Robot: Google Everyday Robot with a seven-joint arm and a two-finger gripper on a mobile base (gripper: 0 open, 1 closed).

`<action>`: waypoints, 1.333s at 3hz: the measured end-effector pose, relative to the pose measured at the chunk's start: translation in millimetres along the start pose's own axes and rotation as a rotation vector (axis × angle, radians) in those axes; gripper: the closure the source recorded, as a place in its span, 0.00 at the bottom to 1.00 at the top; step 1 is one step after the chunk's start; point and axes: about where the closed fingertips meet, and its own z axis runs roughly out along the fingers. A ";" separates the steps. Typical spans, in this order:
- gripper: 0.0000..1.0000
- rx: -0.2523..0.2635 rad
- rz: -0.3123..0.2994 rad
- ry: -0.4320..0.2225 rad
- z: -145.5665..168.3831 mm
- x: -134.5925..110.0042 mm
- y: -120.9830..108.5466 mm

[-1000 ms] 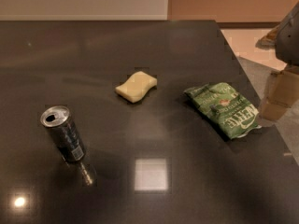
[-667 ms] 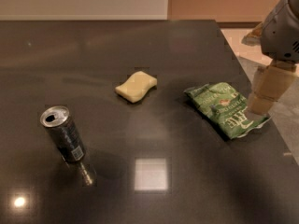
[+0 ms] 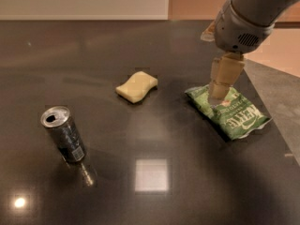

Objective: Move sponge near green jalapeno chip bag

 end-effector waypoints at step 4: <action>0.00 -0.191 -0.164 -0.090 117.1 -93.4 -66.9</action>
Offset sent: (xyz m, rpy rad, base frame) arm 0.0978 0.0976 -0.0520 0.0755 0.1324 0.2087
